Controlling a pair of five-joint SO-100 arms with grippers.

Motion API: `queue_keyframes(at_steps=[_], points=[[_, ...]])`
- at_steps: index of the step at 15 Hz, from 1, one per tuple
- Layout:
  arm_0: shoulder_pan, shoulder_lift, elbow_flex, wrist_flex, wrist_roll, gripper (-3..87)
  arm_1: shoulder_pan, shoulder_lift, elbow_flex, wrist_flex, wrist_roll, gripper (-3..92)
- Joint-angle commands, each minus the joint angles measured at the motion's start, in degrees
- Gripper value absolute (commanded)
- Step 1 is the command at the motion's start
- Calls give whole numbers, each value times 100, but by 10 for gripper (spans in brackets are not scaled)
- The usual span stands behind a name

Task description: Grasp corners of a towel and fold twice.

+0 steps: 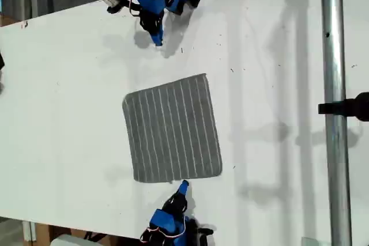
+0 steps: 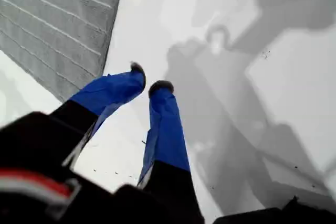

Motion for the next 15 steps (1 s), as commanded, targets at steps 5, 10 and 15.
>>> queue_keyframes(at_steps=[5, 10, 15], points=[[-2074, 35, 26, -387, -2821, -28, -1846, -1195, -1529, -606, 62, -2], [-2074, 35, 26, -396, -2786, -28, -2241, -3990, -3349, -712, -1081, -2], [-2074, 35, 26, -396, -2769, -28, -3217, -6979, -6100, -316, -2461, -2]])
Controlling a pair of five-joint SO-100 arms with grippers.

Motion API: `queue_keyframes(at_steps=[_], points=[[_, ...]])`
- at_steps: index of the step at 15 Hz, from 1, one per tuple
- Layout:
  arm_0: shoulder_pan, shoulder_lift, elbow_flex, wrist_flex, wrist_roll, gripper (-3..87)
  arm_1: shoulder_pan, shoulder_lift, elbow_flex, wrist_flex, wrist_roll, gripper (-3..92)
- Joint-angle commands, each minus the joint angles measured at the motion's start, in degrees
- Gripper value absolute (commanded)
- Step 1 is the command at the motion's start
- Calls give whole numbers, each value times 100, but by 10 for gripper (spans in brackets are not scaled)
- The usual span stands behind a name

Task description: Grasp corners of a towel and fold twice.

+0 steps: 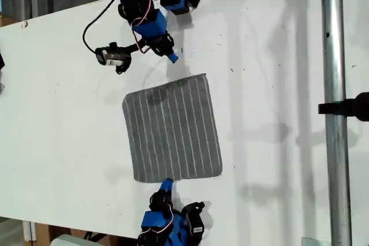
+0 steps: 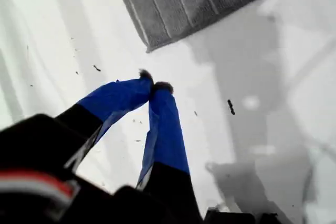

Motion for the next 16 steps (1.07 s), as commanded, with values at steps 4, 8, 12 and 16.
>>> queue_keyframes(at_steps=[4, 8, 12, 16], points=[[-70, 35, 0, -97, -44, -28, -316, -1020, -1890, 527, -756, 386], [176, 35, -70, -141, -123, 12, -475, -2048, -2294, 703, -765, 415], [281, 35, -35, -105, -193, 5, -589, -3410, -2162, -9, -940, 400], [290, 35, -26, -114, -255, -5, -457, -4228, -2039, -791, -923, 363]])
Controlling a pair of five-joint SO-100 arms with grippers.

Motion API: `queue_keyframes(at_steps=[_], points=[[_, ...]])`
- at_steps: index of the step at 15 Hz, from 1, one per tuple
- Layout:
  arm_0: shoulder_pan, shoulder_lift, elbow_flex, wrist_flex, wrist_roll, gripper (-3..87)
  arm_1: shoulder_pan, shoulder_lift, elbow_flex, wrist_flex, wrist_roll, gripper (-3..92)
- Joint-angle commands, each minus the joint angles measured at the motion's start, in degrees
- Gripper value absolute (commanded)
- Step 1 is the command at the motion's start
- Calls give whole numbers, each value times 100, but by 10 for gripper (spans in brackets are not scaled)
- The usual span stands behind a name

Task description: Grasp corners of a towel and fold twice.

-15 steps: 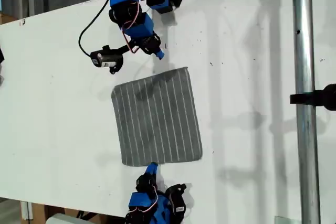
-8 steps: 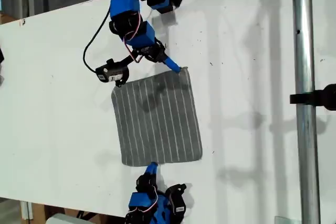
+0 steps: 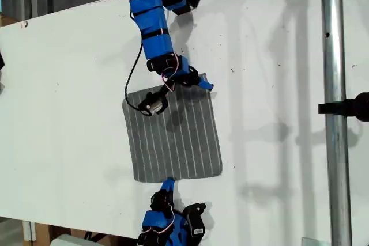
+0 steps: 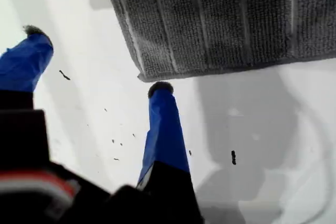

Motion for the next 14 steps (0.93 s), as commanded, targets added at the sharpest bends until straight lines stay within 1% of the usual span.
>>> queue_keyframes(at_steps=[1, 4, 5, 6, 7, 8, 11, 13, 14], points=[[35, 35, 9, -35, -114, -5, 158, -211, -79, -343, -62, 346], [44, 35, 9, 18, -193, -8, 554, -1178, -62, -562, -9, 273], [44, 35, 0, 9, -185, -8, 659, -1178, -105, -527, -9, 243], [44, 35, -9, 9, -185, -8, 747, -1151, -97, -554, -44, 177], [53, 35, -18, 26, -185, -10, 791, -1195, -132, -554, 0, 15], [53, 35, -53, 79, -211, -12, 747, -1187, -132, -571, 18, -1], [272, 35, -422, 114, -202, -26, 598, -1195, -176, -703, 18, -2], [378, -272, -1371, 211, -18, -27, 598, -1204, -176, -729, 9, -2], [448, -1151, -2197, 202, 141, -27, 606, -1204, -176, -729, 0, -2]])
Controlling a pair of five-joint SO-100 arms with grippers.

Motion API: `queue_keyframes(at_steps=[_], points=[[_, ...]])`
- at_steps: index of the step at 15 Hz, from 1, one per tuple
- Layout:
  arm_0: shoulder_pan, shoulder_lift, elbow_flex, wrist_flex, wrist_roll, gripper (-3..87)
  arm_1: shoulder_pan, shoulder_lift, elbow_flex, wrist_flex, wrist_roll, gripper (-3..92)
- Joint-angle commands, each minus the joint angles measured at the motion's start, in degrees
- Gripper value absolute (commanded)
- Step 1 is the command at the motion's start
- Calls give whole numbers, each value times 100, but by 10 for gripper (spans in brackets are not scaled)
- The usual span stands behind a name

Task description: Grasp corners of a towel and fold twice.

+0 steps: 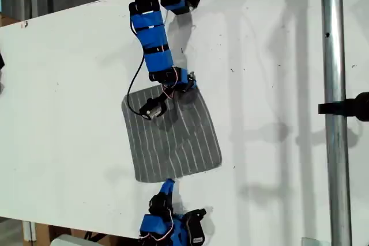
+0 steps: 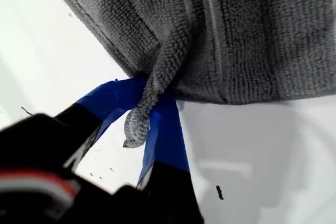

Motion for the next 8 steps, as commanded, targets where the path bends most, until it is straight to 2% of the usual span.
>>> queue_keyframes(at_steps=[1, 4, 8], points=[[281, -2153, -2057, -44, 308, -27, -9, -9, -105, -62, -9, -2], [1151, -5476, -4403, -62, 519, -29, 0, -18, -105, -70, -26, -2], [2408, -9062, -7418, 861, 1336, -30, -9, -26, -105, -70, -26, -2]])
